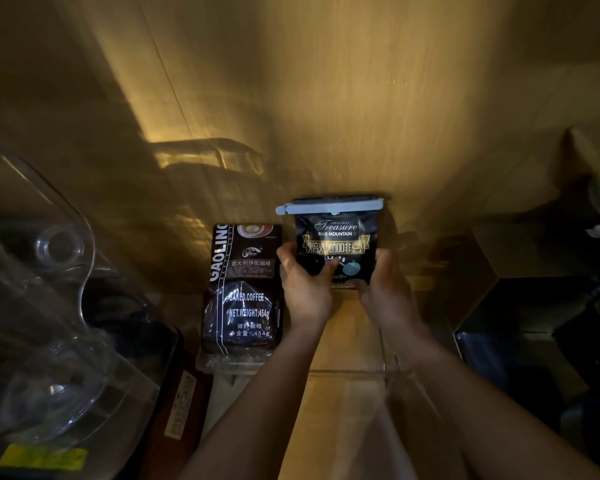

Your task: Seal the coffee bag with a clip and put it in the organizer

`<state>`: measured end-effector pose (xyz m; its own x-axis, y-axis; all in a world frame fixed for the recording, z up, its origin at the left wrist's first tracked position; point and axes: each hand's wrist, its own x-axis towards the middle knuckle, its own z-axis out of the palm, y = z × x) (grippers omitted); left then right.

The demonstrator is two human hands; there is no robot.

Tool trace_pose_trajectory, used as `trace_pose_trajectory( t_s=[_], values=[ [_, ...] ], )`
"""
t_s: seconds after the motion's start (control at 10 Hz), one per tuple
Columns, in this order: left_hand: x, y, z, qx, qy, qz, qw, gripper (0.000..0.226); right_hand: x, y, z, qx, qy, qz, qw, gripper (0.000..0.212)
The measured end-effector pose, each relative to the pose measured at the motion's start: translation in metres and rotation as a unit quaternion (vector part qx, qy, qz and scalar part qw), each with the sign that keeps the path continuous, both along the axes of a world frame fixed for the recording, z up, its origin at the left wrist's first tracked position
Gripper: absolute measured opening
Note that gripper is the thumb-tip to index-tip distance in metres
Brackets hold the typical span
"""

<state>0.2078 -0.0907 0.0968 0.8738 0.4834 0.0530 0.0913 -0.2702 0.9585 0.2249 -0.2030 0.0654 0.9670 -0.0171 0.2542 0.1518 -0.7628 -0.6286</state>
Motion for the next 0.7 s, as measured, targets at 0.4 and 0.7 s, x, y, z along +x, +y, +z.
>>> trace_pose_trajectory(
  t_s=[0.4,0.7],
  values=[
    [-0.022,-0.012,0.018,-0.021,0.02,-0.034,0.999,0.082,-0.005,-0.011,0.02,-0.043,0.071,-0.032,0.996,0.039],
    [-0.049,0.014,0.08,0.253,-0.058,-0.07,0.963,0.054,-0.036,-0.035,0.098,-0.007,0.008,0.063,0.998,0.051]
  ],
)
